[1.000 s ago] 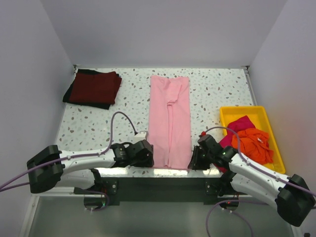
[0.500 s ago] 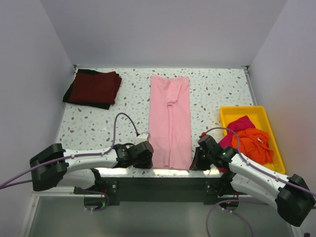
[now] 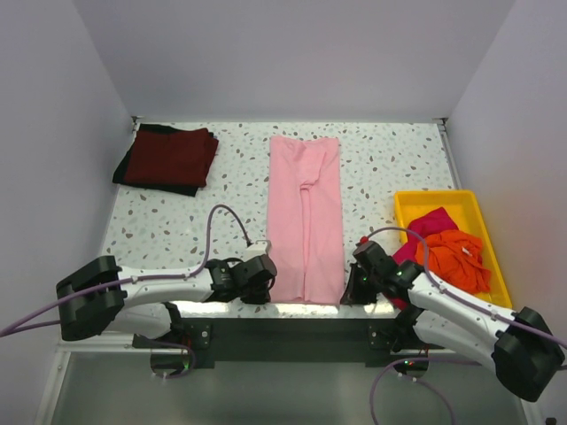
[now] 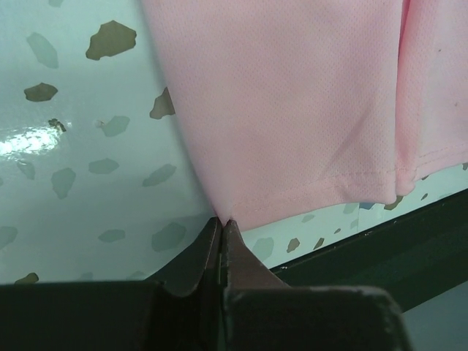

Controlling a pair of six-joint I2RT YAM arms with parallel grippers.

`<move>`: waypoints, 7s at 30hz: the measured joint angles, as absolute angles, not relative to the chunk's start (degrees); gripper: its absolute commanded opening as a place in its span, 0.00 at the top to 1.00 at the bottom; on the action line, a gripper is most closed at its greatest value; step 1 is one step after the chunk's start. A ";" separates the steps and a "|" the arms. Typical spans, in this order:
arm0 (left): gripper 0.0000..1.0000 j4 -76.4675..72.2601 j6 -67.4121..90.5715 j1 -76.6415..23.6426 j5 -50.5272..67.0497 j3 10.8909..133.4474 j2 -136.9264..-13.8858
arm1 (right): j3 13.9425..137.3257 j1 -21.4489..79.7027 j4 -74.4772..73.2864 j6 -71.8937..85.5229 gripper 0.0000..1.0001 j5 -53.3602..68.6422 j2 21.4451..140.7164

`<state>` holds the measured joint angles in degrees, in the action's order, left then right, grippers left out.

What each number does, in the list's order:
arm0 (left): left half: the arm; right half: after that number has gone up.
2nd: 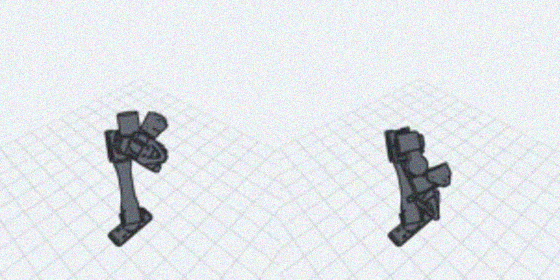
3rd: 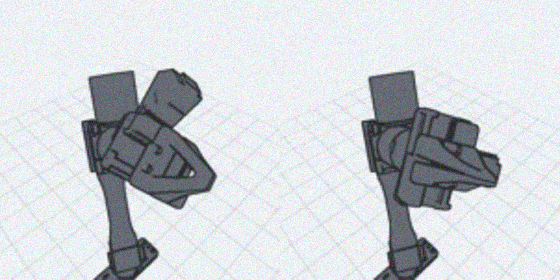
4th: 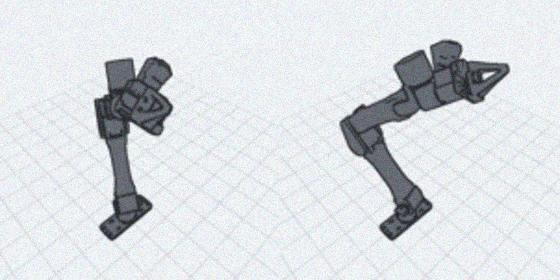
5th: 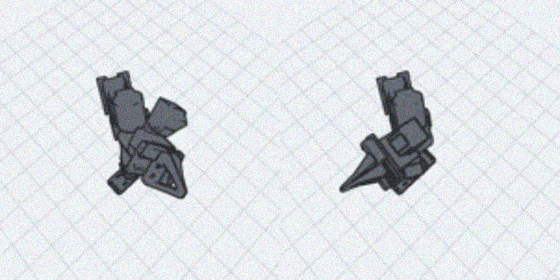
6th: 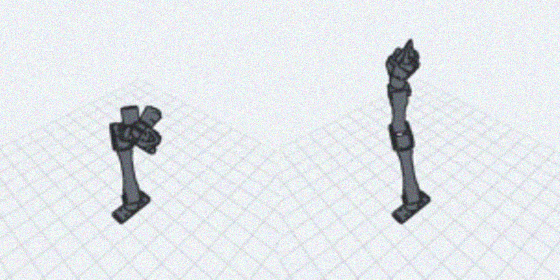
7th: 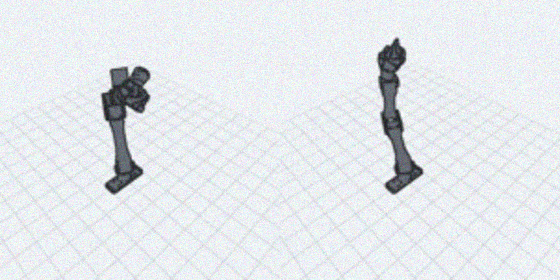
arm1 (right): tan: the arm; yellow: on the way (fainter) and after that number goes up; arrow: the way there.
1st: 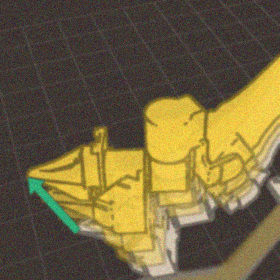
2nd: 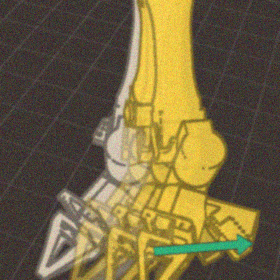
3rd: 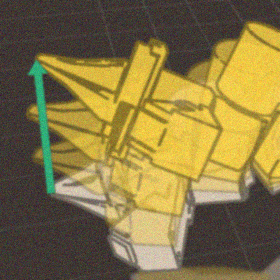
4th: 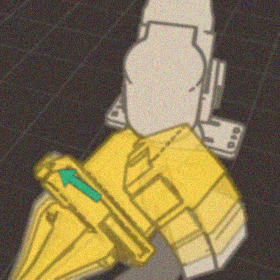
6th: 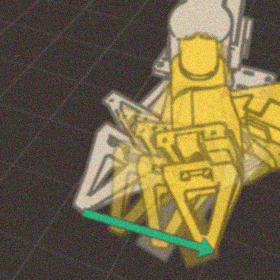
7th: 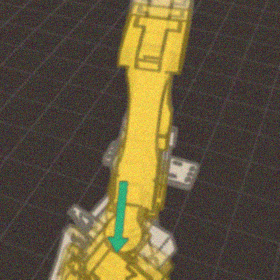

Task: Fold and stack the t-shirts
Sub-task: Fold the tshirt

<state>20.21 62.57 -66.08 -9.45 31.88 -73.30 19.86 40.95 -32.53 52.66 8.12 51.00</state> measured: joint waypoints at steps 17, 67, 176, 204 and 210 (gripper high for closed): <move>1.00 17.61 60.60 -59.61 -7.25 34.79 -73.30 | 35.14 40.97 -32.27 47.27 1.00 0.45 63.07; 1.00 11.22 41.67 -28.16 3.22 71.85 -105.89 | 83.59 17.32 -32.71 26.98 1.00 -0.45 109.47; 1.00 3.84 32.27 -34.76 2.76 51.00 -94.43 | 61.78 12.49 -25.87 19.59 1.00 14.74 97.43; 1.00 16.01 30.13 -50.41 6.22 38.33 -53.15 | 53.67 23.24 -55.00 19.97 1.00 14.22 52.60; 1.00 19.81 36.99 -54.68 5.13 38.33 -49.76 | 59.11 23.24 -62.52 20.14 1.00 15.18 50.41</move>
<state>19.81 36.99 -54.68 5.13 38.33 -49.76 59.11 23.24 -62.52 20.14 15.18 50.41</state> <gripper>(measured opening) 0.015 0.044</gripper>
